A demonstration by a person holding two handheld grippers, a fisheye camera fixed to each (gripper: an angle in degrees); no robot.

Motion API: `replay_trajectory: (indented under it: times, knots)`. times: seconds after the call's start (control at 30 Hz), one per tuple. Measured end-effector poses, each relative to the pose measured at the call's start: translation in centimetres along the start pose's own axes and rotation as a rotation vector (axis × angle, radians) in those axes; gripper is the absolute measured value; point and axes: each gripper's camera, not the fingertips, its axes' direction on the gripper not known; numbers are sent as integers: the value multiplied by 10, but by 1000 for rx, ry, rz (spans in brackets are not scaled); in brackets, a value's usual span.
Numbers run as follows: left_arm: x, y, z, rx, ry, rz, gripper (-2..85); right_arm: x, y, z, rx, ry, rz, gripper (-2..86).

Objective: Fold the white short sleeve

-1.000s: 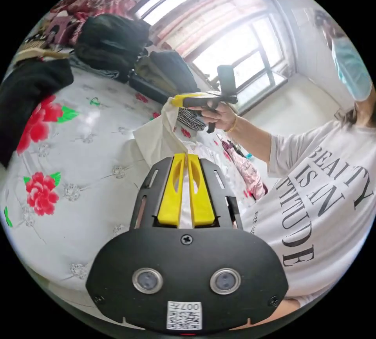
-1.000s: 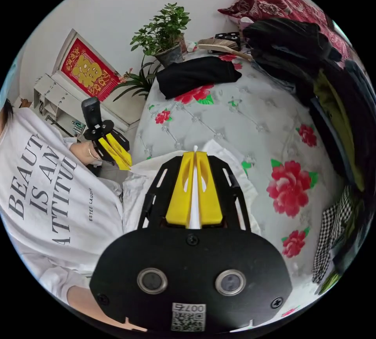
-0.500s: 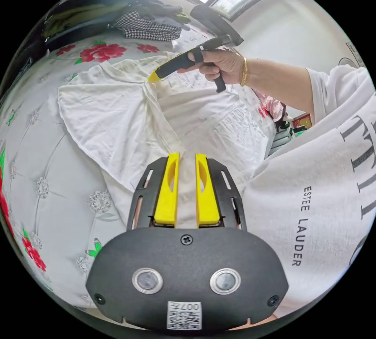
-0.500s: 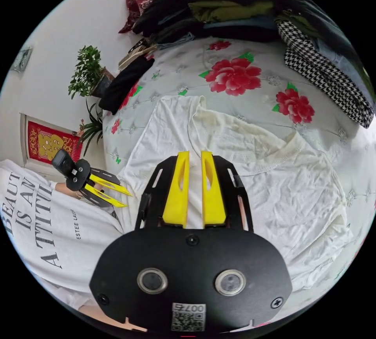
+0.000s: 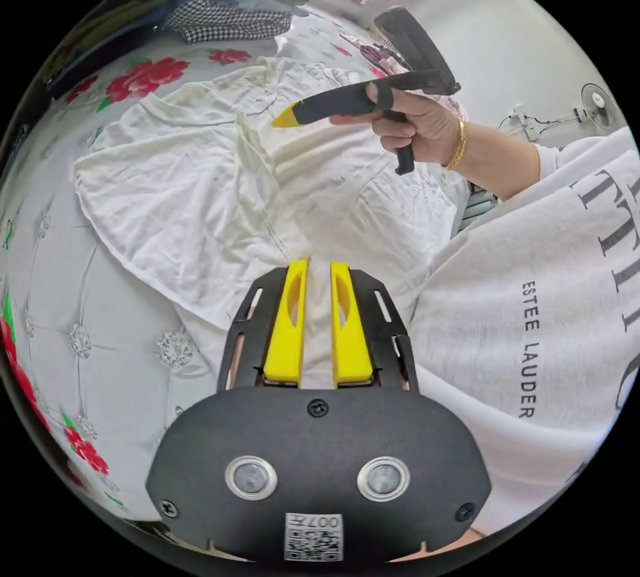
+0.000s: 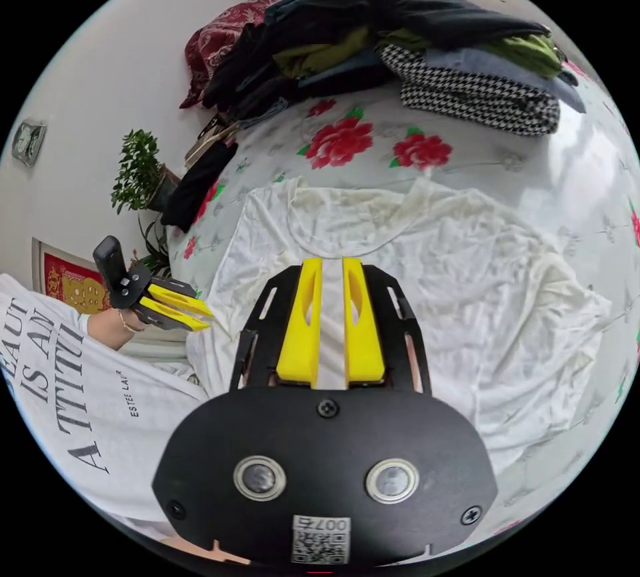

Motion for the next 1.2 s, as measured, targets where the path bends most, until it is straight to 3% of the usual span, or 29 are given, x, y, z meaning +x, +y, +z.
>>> replay_trajectory:
  times: [0.13, 0.27, 0.43, 0.57, 0.67, 0.8, 0.9, 1.07, 1.2]
  knots:
    - [-47, -42, -37, 93, -111, -63, 56, 35, -50, -37, 68, 112, 12, 52]
    - [-104, -92, -49, 110, -211, -142, 69, 48, -99, -25, 7, 159, -2, 45]
    - [-151, -142, -19, -63, -186, -183, 72, 50, -124, 37, -267, 119, -28, 17]
    - [-153, -146, -5, -132, -221, -194, 2, 41, -120, 35, -236, 207, -88, 2]
    - [-140, -146, -8, -110, -206, -142, -7, 27, -110, 5, -45, 242, -138, 0]
    - [-92, -118, -61, 240, -375, -78, -8, 14, -71, -39, 263, 319, -116, 0]
    - [-88, -97, -65, 331, -404, -122, -5, 28, -63, -25, 254, 283, -44, 5]
    - [-133, -102, -27, 177, -372, -299, 34, 54, -90, 24, 78, 253, 75, 28]
    - [-140, -111, -25, 151, -351, -342, 58, 46, -78, -3, 216, 234, 117, 41]
